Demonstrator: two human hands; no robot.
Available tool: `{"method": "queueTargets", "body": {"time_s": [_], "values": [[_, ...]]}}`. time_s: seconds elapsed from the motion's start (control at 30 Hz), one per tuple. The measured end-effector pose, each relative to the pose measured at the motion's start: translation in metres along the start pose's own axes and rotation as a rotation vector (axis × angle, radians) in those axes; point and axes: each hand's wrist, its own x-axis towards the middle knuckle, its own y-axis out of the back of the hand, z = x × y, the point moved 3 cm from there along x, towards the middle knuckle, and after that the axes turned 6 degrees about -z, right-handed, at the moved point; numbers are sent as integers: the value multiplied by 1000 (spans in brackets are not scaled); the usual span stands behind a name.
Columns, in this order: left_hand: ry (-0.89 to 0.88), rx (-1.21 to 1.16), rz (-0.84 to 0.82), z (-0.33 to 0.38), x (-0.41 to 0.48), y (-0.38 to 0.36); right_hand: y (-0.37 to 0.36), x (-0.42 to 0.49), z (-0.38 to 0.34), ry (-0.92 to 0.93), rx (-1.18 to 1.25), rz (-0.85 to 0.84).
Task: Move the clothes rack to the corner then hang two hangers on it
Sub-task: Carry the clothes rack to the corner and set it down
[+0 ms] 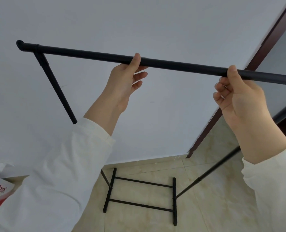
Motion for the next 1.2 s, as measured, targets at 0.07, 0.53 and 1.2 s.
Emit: {"method": "queueTargets", "body": {"time_s": [0.07, 0.53, 1.2], "values": [[0, 2, -7, -1, 2, 0, 0, 2, 0, -3, 5, 12], [35, 2, -5, -12, 10, -3, 3, 5, 8, -16, -62, 61], [-342, 805, -270, 29, -7, -28, 77, -31, 39, -152, -275, 206]]}}
